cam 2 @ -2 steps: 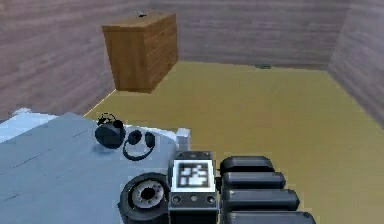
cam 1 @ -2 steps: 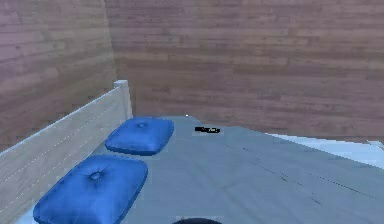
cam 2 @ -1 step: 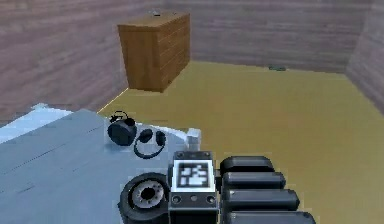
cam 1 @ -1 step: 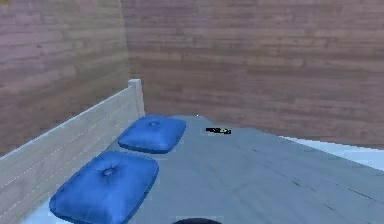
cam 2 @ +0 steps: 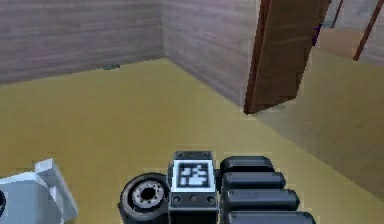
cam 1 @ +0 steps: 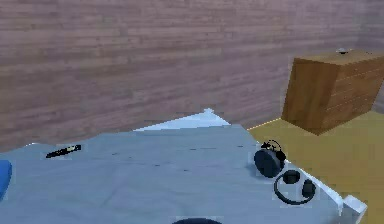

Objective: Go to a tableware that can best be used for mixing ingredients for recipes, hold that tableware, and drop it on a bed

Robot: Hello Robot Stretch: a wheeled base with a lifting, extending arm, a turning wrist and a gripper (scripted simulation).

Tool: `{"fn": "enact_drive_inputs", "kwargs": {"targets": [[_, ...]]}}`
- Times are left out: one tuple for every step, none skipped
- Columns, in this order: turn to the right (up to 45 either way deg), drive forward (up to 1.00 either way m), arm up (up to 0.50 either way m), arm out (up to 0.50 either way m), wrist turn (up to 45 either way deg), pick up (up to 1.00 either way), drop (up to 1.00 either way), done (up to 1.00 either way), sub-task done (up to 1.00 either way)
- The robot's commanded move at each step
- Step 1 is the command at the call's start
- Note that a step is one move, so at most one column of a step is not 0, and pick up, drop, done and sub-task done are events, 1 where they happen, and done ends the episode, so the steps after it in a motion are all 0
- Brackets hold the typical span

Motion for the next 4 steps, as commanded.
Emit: {"fn": "enact_drive_inputs", "kwargs": {"targets": [[3.0, 0.0, 0.0, 0.0, 0.0, 0.0, 0.0, 0.0, 0.0], [-45.0, 0.0, 0.0, 0.0, 0.0, 0.0, 0.0, 0.0, 0.0], [-6.0, 0.0, 0.0, 0.0, 0.0, 0.0, 0.0, 0.0, 0.0], [33.0, 0.0, 0.0, 0.0, 0.0, 0.0, 0.0, 0.0, 0.0]]}}
